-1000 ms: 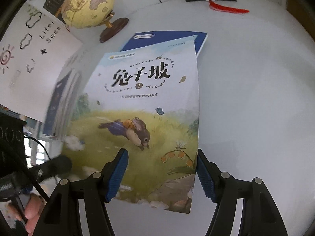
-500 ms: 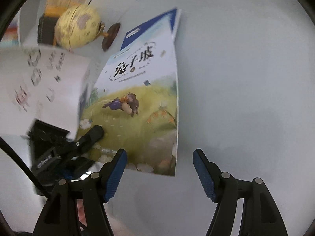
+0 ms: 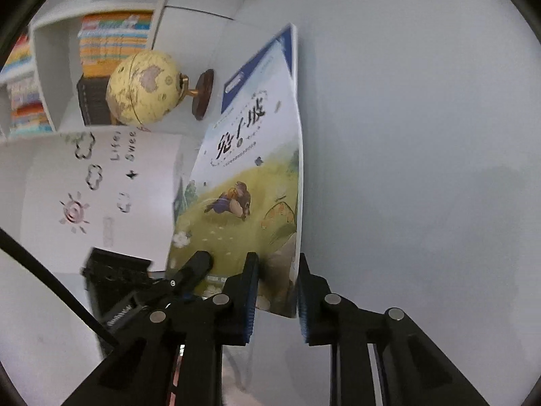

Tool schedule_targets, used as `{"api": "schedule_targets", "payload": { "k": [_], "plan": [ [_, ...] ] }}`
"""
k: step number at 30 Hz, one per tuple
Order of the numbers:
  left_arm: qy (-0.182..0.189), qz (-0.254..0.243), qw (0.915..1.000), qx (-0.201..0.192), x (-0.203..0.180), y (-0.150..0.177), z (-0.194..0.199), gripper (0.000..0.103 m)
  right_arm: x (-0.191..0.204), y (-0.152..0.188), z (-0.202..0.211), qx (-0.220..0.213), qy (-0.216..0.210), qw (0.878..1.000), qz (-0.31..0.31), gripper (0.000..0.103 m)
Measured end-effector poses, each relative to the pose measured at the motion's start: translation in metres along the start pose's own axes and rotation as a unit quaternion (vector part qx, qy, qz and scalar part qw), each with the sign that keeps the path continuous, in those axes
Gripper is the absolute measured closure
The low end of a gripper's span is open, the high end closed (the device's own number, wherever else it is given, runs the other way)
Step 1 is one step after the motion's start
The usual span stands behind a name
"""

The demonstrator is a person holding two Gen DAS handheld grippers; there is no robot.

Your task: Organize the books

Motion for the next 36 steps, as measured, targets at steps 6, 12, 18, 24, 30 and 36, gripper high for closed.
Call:
{"api": "schedule_targets", "payload": {
  "k": [6,12,18,24,30,36],
  "plan": [
    [-0.089,-0.086,0.9917,-0.034,-0.022,0.007,0.013,0.095,0.057,0.009,-0.010,-0.018,0.161,0.975,0.153,0.085],
    [-0.113,-0.123,0.9844,-0.055,-0.024,0.006,0.040,0.094,0.086,0.028,-0.008,-0.017,0.175,0.959,0.222,0.085],
    [-0.137,-0.144,0.9778,-0.065,-0.017,0.009,0.060,0.093,0.110,0.046,-0.019,-0.012,0.220,0.933,0.285,0.085],
    [-0.129,-0.146,0.9769,-0.088,-0.006,0.002,0.098,0.093,0.147,0.054,-0.037,-0.020,0.239,0.916,0.322,0.085],
    [-0.140,-0.135,0.9719,-0.132,0.023,-0.016,0.158,0.093,0.204,0.059,-0.066,-0.037,0.243,0.899,0.363,0.085],
    [-0.160,-0.111,0.9691,-0.151,0.075,-0.034,0.204,0.092,0.259,0.060,-0.133,-0.033,0.227,0.889,0.396,0.085]
  ]
}}
Point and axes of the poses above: each gripper's, at about its wrist camera, not at the fingertips, and z roughly against the way its jaws point, x to its left, y to its underside, the point moved 3 cm from there along -z, roughly the way its jaws point, and after that the axes turned 9 degrees about x, right-handed, at the moved point
